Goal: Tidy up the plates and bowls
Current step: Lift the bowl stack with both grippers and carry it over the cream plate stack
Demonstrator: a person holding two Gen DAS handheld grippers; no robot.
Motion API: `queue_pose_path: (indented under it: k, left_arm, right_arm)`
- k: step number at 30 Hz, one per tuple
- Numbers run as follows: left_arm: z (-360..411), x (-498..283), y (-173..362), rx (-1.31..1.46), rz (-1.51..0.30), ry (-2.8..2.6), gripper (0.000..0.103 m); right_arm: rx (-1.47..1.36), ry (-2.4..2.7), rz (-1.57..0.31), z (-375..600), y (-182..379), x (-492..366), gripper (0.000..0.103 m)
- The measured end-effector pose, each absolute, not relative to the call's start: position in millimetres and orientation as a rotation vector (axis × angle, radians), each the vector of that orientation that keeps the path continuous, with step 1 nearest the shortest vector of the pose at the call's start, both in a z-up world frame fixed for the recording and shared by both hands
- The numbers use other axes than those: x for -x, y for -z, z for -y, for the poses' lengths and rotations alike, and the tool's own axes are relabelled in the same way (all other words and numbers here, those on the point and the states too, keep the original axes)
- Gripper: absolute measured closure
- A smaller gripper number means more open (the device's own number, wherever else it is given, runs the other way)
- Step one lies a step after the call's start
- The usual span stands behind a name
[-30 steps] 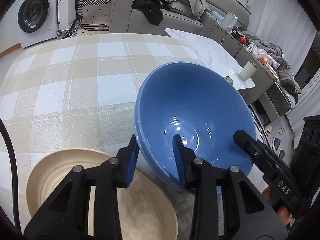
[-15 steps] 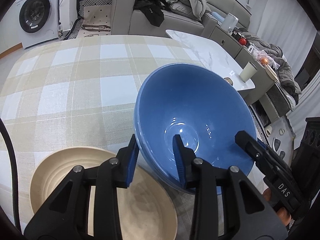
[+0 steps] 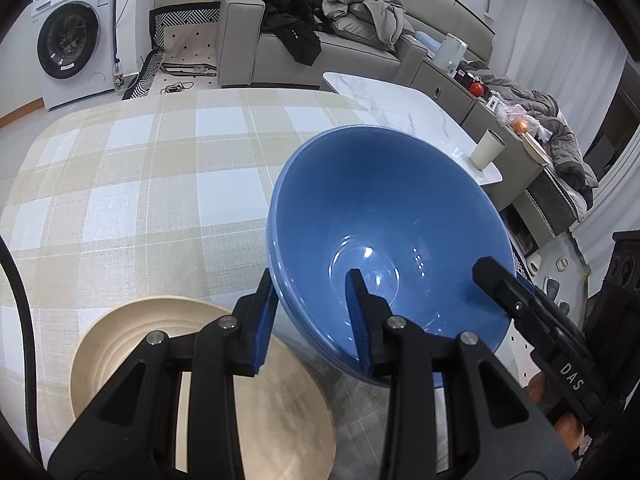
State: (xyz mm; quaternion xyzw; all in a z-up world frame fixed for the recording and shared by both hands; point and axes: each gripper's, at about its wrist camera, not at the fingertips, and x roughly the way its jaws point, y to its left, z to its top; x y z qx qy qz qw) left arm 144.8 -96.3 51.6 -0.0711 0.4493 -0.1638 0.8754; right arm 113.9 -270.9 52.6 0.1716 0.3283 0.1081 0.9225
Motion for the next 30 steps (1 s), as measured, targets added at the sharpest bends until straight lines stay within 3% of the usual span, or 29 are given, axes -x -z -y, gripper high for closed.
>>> queue_pose_path:
  k: [30]
  left_arm:
    - [84,-85,-104,0.147,-0.859,0.313,0.072]
  right_arm:
    - [-0.319,-0.273,-0.604,256,-85,-94,0.061]
